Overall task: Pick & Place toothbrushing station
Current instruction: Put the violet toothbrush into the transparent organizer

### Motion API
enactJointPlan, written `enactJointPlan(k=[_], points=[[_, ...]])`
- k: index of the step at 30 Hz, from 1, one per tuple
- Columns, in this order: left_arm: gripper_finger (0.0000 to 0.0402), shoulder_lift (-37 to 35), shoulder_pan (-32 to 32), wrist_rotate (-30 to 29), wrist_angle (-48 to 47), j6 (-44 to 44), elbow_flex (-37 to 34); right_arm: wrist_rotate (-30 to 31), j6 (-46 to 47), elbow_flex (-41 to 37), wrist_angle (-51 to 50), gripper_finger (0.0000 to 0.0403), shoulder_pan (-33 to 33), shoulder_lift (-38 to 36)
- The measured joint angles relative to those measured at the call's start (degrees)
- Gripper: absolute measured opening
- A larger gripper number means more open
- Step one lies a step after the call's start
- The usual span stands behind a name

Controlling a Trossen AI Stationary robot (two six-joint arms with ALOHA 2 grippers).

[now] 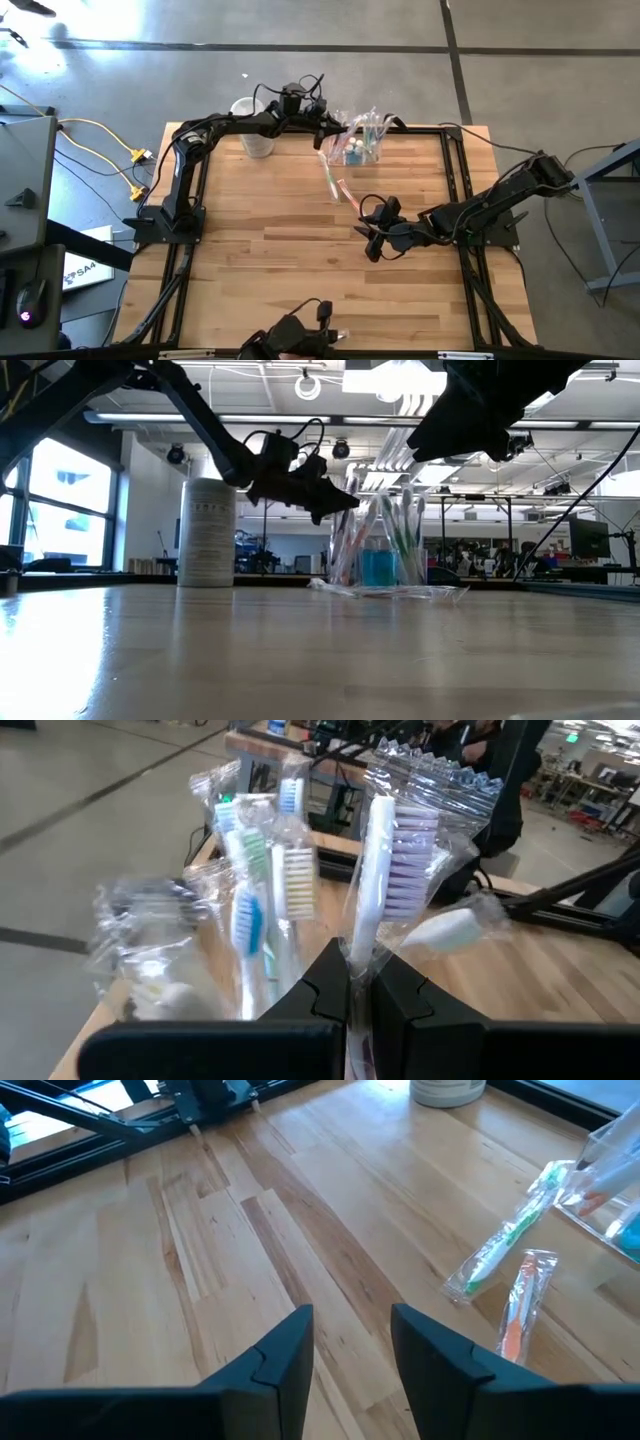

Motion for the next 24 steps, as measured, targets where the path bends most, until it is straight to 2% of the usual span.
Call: enactJointPlan(k=[12, 17, 24], points=[[0.0008, 0.0, -0.1, -0.1, -1.4, 1.1, -0.5, -1.1, 0.0, 0.0, -0.1, 0.0128, 0.0, 0.0], [0.0023, 0.0, 0.0, -0.1, -5.8, 1.1, -0.5, -1.3, 0.2, 0.0, -0.1, 0.0128, 0.0, 0.0], [0.0009, 0.0, -0.1, -0.1, -9.6, 4.2, -0.5, -1.2, 0.0, 0.0, 0.0, 0.0128, 0.0, 0.0]])
